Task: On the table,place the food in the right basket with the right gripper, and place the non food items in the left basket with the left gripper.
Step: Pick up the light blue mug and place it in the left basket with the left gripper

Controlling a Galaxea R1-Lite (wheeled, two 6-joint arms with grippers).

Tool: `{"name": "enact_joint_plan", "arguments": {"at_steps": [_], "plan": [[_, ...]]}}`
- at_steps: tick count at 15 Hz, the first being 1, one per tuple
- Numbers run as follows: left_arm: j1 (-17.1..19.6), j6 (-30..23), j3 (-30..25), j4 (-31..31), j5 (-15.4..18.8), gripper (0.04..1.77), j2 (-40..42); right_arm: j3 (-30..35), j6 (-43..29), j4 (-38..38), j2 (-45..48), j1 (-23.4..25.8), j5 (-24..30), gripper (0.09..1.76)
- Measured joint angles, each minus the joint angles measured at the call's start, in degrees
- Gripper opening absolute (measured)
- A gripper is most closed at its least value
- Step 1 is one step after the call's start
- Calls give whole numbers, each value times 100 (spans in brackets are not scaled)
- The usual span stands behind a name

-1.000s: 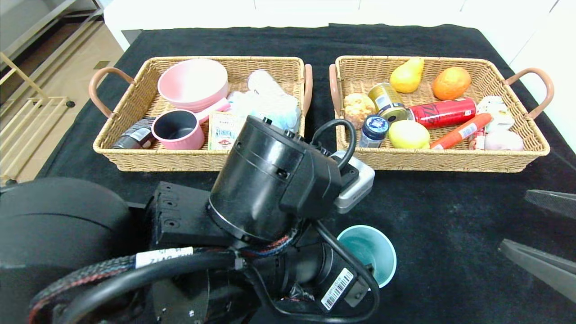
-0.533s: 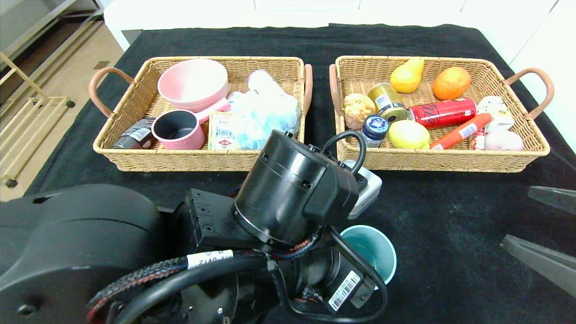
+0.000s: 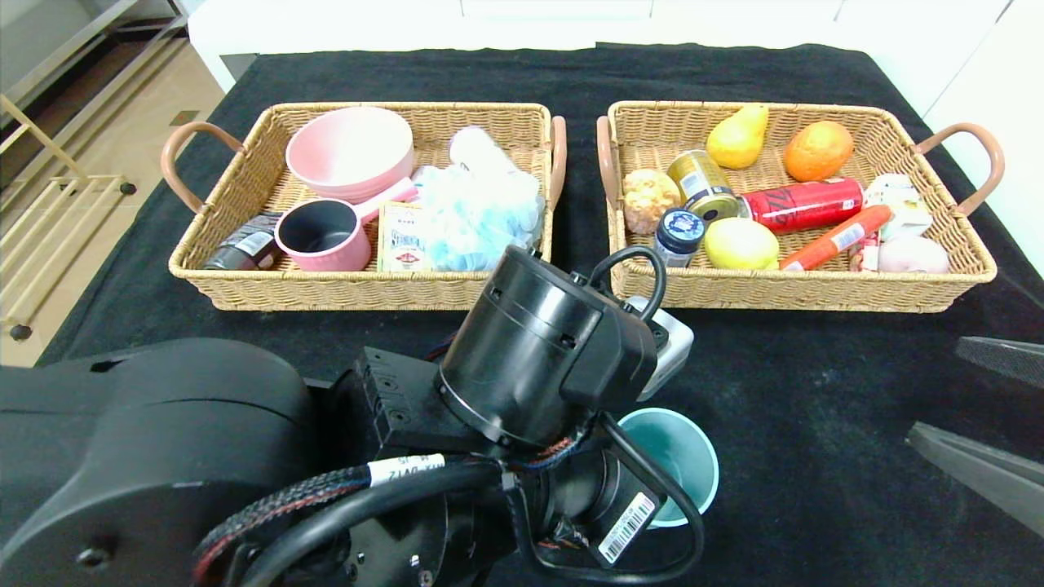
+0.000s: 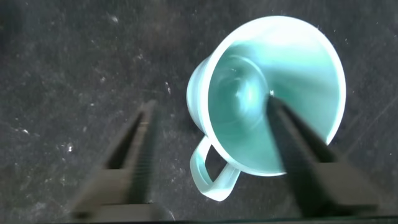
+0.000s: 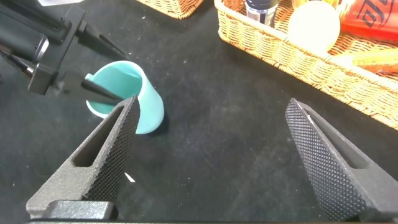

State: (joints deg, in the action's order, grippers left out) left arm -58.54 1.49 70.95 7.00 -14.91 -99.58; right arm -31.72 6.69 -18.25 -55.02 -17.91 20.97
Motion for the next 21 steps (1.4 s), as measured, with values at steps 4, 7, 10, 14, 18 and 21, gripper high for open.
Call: {"name": "enact_joint_plan", "arguments": {"at_steps": [4,7,10,14,18,21], "plan": [[0,-23,-33,-2,0,64,-17,11,2,0,-22,0,4,171],[2,-26,-45,-2,2,17,-17,17,2,-5,-44,0,0,171],[0,-26,-50,-2,0,17,-17,22,5,0,-55,0,-2,171],[0,-26,-56,-2,0,17,-20,27,2,1,-61,0,0,171],[-6,-22,-56,-2,-22,17,-22,27,0,-7,-61,0,0,171],[0,-4,-28,16,-57,17,-17,22,2,-7,-52,0,-2,171]]}}
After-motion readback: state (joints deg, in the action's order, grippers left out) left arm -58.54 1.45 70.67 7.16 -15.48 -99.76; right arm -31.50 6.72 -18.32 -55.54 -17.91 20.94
